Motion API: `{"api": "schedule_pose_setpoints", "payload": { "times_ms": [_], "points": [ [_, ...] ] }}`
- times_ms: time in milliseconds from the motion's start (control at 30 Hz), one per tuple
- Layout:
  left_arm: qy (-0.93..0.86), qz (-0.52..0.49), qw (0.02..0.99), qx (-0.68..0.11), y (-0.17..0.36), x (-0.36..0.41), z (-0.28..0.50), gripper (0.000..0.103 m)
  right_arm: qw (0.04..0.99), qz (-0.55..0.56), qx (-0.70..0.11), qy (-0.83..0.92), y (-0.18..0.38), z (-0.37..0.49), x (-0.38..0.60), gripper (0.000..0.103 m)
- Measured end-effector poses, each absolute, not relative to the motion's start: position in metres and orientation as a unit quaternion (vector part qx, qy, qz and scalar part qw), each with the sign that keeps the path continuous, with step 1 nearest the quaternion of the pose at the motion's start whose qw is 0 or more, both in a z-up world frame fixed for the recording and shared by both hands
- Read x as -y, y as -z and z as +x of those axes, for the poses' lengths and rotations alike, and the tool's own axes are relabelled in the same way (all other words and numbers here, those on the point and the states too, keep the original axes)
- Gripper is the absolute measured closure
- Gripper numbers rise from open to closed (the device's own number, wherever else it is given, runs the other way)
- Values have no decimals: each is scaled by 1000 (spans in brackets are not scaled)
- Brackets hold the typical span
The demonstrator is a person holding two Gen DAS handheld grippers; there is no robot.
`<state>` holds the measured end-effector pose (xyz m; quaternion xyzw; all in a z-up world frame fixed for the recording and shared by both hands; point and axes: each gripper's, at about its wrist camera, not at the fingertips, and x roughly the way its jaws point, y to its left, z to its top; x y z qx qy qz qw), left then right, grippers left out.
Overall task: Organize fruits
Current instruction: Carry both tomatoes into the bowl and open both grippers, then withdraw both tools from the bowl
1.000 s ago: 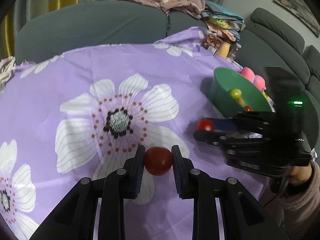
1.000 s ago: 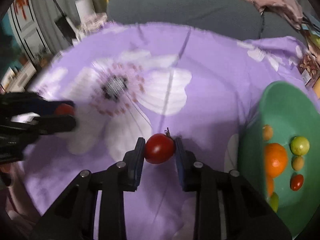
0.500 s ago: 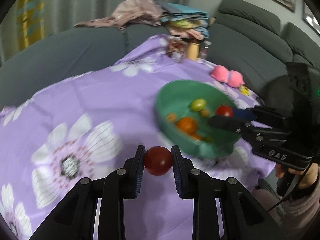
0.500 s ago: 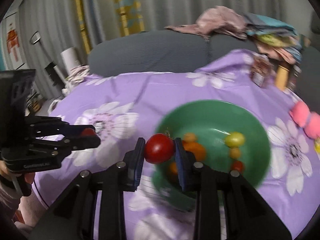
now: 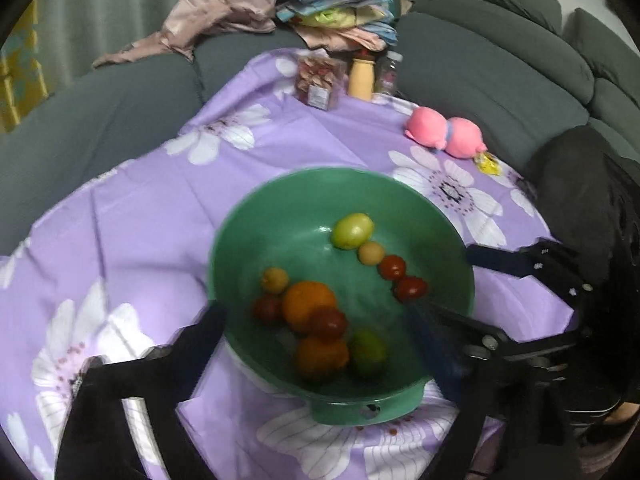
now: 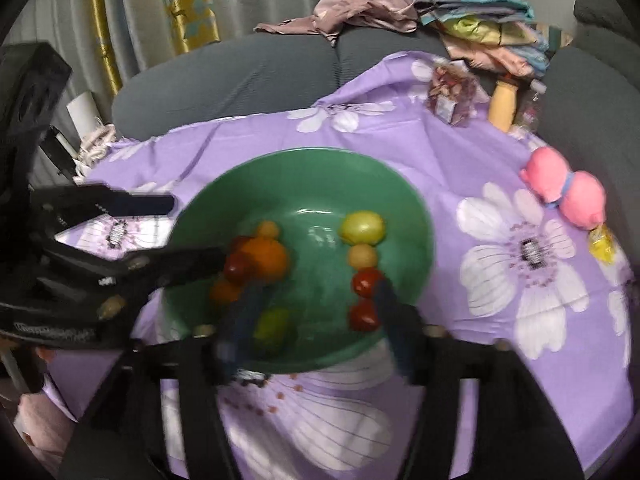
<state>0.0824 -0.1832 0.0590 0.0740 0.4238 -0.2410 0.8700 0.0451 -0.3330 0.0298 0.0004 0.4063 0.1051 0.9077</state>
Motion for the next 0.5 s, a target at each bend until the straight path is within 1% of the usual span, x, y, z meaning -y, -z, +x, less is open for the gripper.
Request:
{"api": "schedule_pose_setpoints", "payload": {
  "times_ms": [33,67,133,233,500],
  "points": [
    [239,72,872,-422,-62,182,81,7,909,-1,-404,-102,-33,44,337,21],
    [234,69,871,-425,-67,179,80,6,910,0,-402,-101,-36,43,338,18],
    [219,73,871,-434,-72,177,79,1,910,-3,-403,-96,-43,41,342,8],
    [204,84,872,-437,-80,173,74,1,911,-11,-399,-103,-55,38,343,0],
    [193,67,875,-438,-98,166,73,1,906,-25,-400,-134,-81,35,337,0]
  ]
}}
